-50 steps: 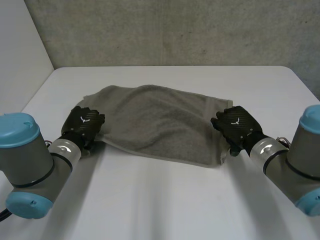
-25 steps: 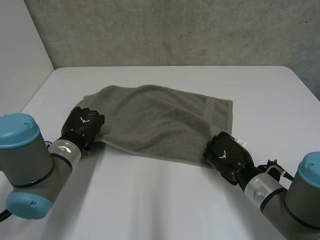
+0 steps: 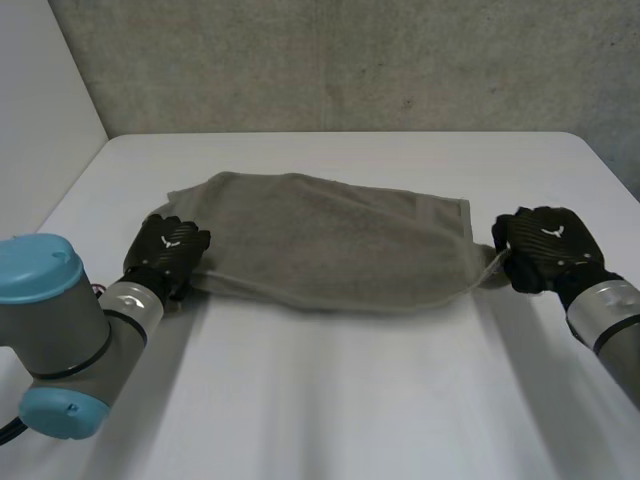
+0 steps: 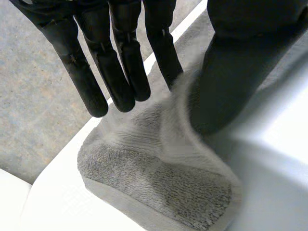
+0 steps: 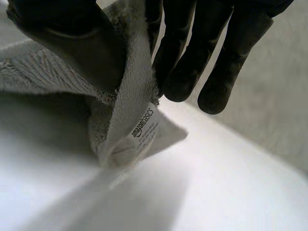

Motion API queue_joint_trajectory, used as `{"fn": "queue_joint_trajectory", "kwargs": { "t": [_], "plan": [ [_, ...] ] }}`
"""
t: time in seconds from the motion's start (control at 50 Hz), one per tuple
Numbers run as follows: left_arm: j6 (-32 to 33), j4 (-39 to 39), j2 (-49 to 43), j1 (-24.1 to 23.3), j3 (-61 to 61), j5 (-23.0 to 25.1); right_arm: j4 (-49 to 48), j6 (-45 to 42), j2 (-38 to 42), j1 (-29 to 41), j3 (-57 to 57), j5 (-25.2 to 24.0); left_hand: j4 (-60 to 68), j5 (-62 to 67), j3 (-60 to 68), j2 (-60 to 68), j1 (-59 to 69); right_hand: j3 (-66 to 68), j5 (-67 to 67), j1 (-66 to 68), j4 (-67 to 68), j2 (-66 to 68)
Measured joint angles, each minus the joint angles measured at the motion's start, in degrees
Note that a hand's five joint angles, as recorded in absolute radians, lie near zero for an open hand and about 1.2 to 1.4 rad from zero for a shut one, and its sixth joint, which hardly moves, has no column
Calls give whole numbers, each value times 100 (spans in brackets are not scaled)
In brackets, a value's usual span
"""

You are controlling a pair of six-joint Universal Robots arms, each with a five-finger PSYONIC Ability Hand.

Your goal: Fold the laundry

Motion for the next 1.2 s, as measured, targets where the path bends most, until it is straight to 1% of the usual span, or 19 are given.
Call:
{"fn": "queue_joint_trajectory", "kwargs": {
  "t": [0.06, 0.14, 0.18, 0.28, 0.48, 0.58, 0.66, 0.76, 1.0, 1.06, 1.2],
  "plan": [
    [83, 167, -62, 4, -39, -3, 561, 385, 69, -187, -209, 2, -634, -635, -631, -674, -675, 0, 0, 0, 0, 0],
    [231, 331, -138, 8, -83, -6, 1008, 531, 154, -394, -387, -20, -1610, -1595, -1621, -1614, -1621, 0, 0, 0, 0, 0],
    [311, 379, -171, 12, -99, -10, 1100, 534, 176, -475, -438, -30, -2047, -2064, -2045, -2047, -2073, 0, 0, 0, 0, 0],
    [447, 425, -242, 26, -112, -17, 1132, 501, 176, -645, -476, -44, -2532, -2542, -2532, -2537, -2534, 0, 0, 0, 0, 0],
    [497, 402, -394, 128, -98, -30, 1075, 433, 142, -800, -433, -42, -2674, -2692, -2679, -2678, -2671, 21, 0, 1, 0, 0],
    [466, 331, -325, 204, -133, -24, 1058, 417, 142, -798, -405, -33, -2693, -2705, -2694, -2691, -2688, 21, 0, 1, 0, 0],
    [441, 226, -166, 293, -234, 0, 1008, 412, 142, -803, -393, -25, -2895, -2912, -2907, -2925, -2917, 21, 0, 1, 0, 0],
    [451, 71, -39, 359, -322, 24, 938, 419, 138, -836, -410, -21, -3473, -3475, -3481, -3477, -3475, 22, 0, 1, 0, 0],
    [475, -332, -75, 456, -154, 50, 921, 404, 122, -1044, -489, 45, -3572, -3548, -3573, -3573, -3567, 23, 0, 1, 0, 0],
    [473, -541, -92, 491, -110, 138, 920, 397, 125, -1060, -504, 54, -3572, -3548, -3573, -3573, -3567, 23, 0, 1, 0, 0],
    [472, -1000, -127, 522, -43, 567, 914, 355, 142, -1058, -529, 61, -3578, -3556, -3573, -3585, -3567, 23, 0, 1, 0, 0]
  ]
}}
